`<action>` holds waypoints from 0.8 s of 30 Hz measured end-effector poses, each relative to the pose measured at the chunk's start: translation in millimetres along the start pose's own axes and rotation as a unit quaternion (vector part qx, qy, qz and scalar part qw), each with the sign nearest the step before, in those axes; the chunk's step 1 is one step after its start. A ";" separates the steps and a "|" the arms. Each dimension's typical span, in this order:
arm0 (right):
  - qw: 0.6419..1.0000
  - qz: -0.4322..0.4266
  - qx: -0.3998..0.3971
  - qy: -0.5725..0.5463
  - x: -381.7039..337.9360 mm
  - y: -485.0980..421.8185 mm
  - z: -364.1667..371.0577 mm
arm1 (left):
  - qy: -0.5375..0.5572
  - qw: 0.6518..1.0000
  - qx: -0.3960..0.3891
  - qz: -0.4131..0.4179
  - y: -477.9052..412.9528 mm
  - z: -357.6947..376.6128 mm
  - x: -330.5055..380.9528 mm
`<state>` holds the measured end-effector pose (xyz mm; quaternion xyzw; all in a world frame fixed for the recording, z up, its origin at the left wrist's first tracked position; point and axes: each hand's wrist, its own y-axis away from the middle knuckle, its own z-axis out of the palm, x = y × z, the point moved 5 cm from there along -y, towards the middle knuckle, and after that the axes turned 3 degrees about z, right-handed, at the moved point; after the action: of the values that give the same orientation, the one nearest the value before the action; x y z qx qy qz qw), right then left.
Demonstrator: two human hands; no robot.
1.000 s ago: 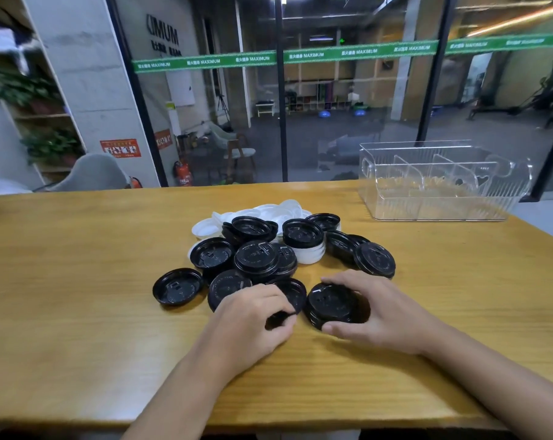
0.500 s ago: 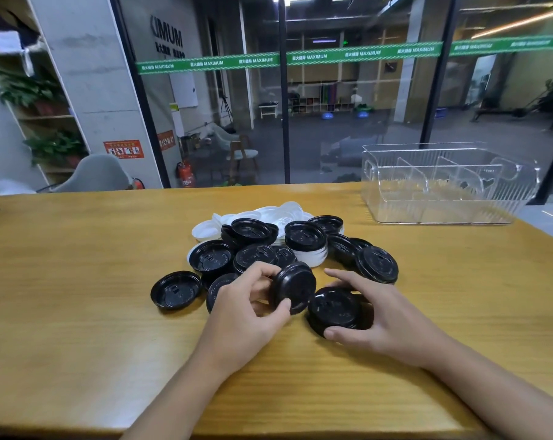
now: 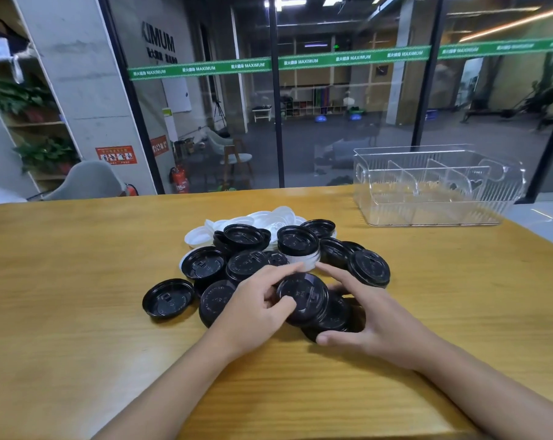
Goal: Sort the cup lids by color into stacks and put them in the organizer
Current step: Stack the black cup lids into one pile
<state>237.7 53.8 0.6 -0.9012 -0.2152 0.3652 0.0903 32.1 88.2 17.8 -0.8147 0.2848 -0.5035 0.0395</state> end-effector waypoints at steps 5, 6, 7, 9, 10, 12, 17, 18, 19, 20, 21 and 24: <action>1.000 -0.014 0.004 -0.015 -1.3 -5.3 -4.0 | -0.060 0.997 -0.045 0.017 -21.0 8.4 12.6; 1.000 -0.011 0.006 -0.016 -0.4 -6.4 -4.9 | -0.067 0.996 -0.048 0.018 -25.7 10.2 12.3; 1.000 -0.006 0.005 -0.014 0.9 -7.2 -5.6 | -0.074 0.996 -0.053 0.018 -29.0 12.3 11.3; 1.000 -0.001 0.000 0.005 4.7 -8.2 -6.6 | -0.085 0.994 -0.059 0.020 -32.6 16.6 8.1; 1.000 0.000 -0.002 0.020 6.7 -9.2 -7.4 | -0.088 0.994 -0.063 0.023 -33.3 18.4 6.4; 0.999 0.002 -0.003 0.035 10.6 -12.2 -9.1 | -0.094 0.992 -0.073 0.036 -33.7 21.0 3.8; 0.999 -0.010 0.015 0.031 14.7 -15.6 -8.1 | -0.119 0.988 -0.065 0.071 -34.6 20.5 2.3; 0.999 -0.010 0.015 0.026 15.4 -15.6 -7.7 | -0.123 0.988 -0.058 0.079 -34.7 19.6 2.3; 1.000 -0.009 0.014 0.022 16.0 -15.5 -7.3 | -0.126 0.987 -0.055 0.084 -34.3 18.7 2.6; 1.000 -0.009 0.015 0.018 16.6 -15.4 -7.3 | -0.127 0.986 -0.052 0.090 -34.0 17.8 3.4; 1.000 -0.009 0.014 0.013 16.9 -15.3 -7.5 | -0.125 0.986 -0.048 0.096 -33.5 17.1 4.5; 1.000 -0.005 0.001 -0.012 15.7 -15.0 -8.1 | -0.099 0.989 -0.047 0.095 -31.3 15.1 8.3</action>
<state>248.5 74.3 1.5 -0.8957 -0.2205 0.3755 0.0902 60.8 106.8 28.0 -0.8308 0.3788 -0.4005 0.0769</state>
